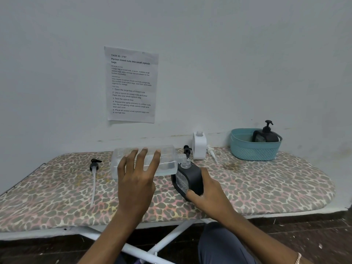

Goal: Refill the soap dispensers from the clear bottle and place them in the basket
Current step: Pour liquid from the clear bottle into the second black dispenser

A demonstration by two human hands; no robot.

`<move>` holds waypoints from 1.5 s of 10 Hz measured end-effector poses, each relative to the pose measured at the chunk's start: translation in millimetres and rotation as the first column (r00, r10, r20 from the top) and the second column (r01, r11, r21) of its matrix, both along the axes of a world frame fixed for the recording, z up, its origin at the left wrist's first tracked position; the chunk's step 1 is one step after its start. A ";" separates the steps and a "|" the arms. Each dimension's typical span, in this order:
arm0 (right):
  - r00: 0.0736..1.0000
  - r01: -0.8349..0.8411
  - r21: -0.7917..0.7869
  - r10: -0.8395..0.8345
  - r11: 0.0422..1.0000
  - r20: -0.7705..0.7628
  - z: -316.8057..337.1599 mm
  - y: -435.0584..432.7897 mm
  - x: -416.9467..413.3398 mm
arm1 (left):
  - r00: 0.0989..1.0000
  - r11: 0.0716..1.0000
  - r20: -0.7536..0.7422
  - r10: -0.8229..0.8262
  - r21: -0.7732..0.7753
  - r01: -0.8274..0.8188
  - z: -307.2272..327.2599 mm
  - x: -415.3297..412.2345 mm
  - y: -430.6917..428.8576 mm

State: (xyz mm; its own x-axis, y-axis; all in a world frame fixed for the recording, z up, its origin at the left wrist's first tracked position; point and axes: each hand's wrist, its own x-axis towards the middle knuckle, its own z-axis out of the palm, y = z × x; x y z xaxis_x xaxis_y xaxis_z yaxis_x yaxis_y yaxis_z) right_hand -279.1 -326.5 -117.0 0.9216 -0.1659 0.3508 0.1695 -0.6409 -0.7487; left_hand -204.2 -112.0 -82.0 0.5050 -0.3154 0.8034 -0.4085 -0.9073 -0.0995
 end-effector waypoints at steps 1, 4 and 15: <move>1.000 -0.002 0.001 0.002 1.000 -0.001 0.1 -0.2 0.5 | 1.000 1.000 -0.001 0.001 -0.002 -0.001 0.2 0.2 0.0; 1.000 0.014 0.005 -0.014 1.000 0.005 -0.5 0.1 1.6 | 1.000 1.000 -0.005 0.004 -0.007 -0.004 0.1 -0.5 -0.9; 1.000 0.011 -0.012 -0.011 1.000 0.002 0.1 0.1 1.2 | 1.000 1.000 -0.008 0.009 0.006 -0.009 0.1 -1.5 -1.1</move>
